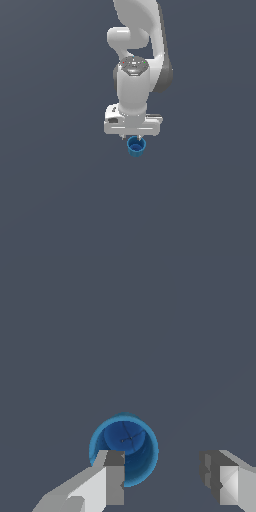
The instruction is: Pick up the object and move it to a goal position.
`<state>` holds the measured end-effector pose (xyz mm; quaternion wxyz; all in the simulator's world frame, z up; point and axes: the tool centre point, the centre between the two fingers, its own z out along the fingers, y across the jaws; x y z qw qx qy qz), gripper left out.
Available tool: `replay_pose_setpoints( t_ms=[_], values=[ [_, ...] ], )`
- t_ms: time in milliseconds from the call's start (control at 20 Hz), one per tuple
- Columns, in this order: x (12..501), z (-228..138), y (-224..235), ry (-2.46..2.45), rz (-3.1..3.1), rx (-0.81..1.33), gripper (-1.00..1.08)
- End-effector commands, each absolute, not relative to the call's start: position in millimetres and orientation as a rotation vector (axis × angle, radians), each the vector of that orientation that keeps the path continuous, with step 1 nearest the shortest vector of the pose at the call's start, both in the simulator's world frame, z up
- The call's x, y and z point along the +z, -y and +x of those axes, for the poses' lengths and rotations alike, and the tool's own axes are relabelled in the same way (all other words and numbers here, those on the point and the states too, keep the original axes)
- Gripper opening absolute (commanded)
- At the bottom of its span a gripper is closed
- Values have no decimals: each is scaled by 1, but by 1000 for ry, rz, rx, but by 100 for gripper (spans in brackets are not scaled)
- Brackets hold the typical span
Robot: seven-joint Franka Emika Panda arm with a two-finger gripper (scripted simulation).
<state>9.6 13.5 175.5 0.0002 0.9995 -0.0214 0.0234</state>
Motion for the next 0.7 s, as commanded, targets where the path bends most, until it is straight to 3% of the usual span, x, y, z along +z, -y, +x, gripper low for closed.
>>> replay_pose_setpoints(
  t_ms=[0, 650],
  values=[
    [173, 8, -14, 97, 3133, 77, 28],
    [154, -3, -15, 396, 3049, 125, 28]
  ],
)
